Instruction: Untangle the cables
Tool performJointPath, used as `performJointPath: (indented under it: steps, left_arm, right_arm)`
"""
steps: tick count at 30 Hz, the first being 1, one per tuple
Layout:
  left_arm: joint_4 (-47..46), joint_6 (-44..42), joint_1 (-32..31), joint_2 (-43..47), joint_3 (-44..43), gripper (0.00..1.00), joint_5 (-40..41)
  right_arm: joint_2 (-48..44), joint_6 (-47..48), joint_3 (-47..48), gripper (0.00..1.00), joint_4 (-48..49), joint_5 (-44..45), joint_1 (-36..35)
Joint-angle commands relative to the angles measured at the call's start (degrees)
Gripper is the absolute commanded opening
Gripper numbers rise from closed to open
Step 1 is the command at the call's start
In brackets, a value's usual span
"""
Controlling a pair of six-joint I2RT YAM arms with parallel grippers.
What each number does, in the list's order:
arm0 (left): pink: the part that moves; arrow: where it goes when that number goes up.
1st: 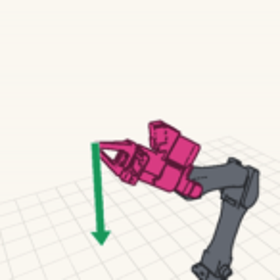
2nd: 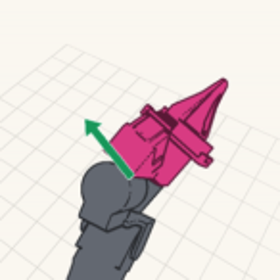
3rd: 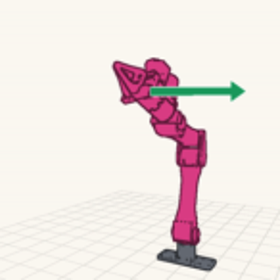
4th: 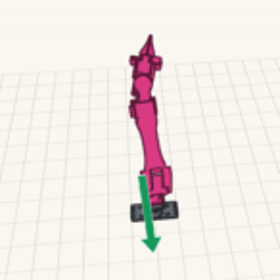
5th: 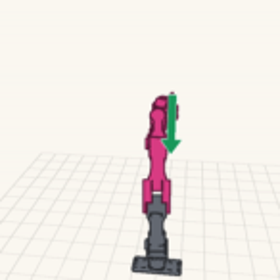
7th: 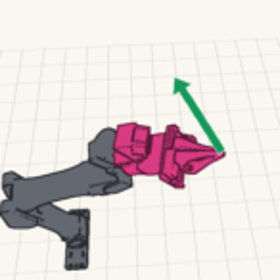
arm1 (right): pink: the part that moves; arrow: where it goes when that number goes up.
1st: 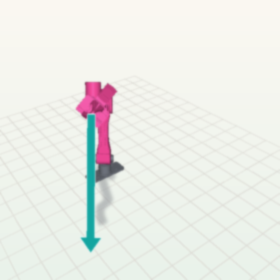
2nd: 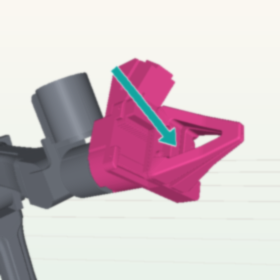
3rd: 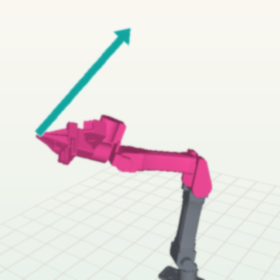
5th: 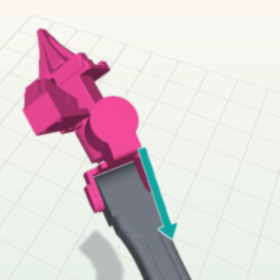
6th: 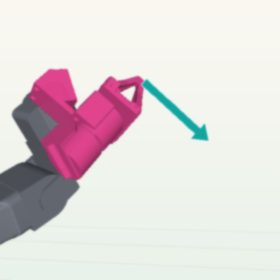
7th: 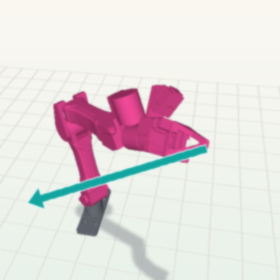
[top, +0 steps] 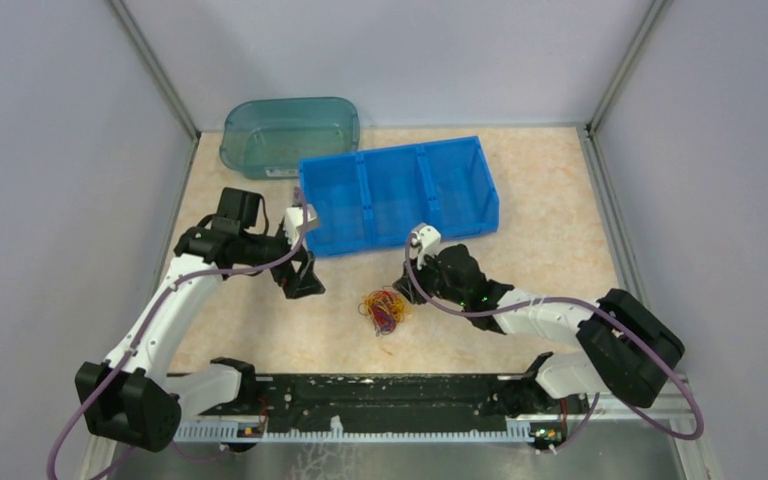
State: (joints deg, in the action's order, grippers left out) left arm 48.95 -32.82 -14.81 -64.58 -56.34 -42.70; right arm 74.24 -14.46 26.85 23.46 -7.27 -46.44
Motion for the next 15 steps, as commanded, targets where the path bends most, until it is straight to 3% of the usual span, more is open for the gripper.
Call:
performJointPath:
  steps: [1,4,7,11,15]
  left_arm:
    - [-0.52,-0.31,-0.4,1.7,0.06,1.0,-1.97]
    - [-0.52,-0.23,-0.48,1.73,0.36,1.0,-2.45]
    - [-0.52,-0.06,-0.48,1.61,0.6,1.0,-2.64]
    - [-0.55,-0.14,-0.56,1.84,0.57,1.0,-2.42]
    - [-0.53,-0.02,-0.57,2.16,0.33,1.0,-2.41]
  right_arm:
    - [0.41,1.75,1.22,0.3,2.24,-0.89,-0.94]
    - [-0.35,1.69,1.55,0.47,0.58,-0.72,-0.94]
    - [-2.24,0.54,1.85,0.55,-0.63,0.88,-0.94]
    - [-5.71,0.75,1.14,0.57,-0.29,-0.9,-0.94]
    - [-4.85,1.12,1.1,0.52,-0.88,-1.34,-0.96]
